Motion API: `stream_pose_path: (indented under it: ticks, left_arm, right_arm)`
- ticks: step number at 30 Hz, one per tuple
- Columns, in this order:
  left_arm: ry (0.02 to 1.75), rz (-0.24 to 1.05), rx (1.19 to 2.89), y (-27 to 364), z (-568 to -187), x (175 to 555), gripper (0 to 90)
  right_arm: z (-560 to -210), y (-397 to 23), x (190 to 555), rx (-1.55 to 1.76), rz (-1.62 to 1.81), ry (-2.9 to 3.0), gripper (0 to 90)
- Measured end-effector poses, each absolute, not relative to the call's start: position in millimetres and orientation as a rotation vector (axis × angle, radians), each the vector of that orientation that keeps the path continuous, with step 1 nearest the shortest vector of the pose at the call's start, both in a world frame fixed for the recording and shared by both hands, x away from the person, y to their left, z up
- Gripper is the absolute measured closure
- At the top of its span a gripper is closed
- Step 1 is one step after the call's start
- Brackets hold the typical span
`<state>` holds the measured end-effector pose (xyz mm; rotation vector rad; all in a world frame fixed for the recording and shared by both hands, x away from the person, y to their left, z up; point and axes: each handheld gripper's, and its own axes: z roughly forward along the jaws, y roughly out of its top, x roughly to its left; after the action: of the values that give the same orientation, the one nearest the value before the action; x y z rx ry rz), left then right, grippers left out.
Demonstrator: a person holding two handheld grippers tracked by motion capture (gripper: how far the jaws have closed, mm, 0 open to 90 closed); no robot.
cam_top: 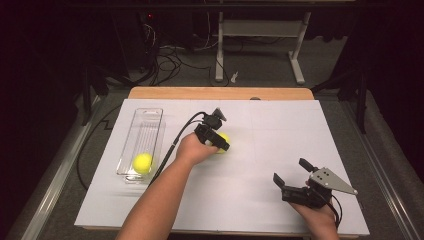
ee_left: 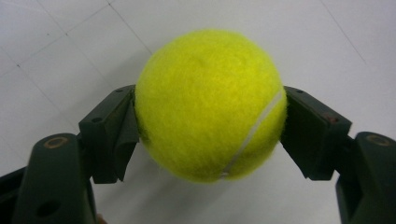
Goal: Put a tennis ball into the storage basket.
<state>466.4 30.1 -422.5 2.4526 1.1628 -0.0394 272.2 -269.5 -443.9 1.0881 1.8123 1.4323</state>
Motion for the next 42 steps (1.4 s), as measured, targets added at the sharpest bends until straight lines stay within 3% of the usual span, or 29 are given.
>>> stream_pose_path:
  ticks: [18, 42]
  left_arm:
    - [1.149, -0.059, 2.468, 34, -413, 459, 27.4]
    - [1.118, -0.098, 2.471, 62, -392, 423, 27.3]
  right_arm:
    - [-444, -269, 273, 1.088, 1.431, 1.815, 0.2]
    - [-444, -265, 273, 1.076, 1.421, 1.826, 0.2]
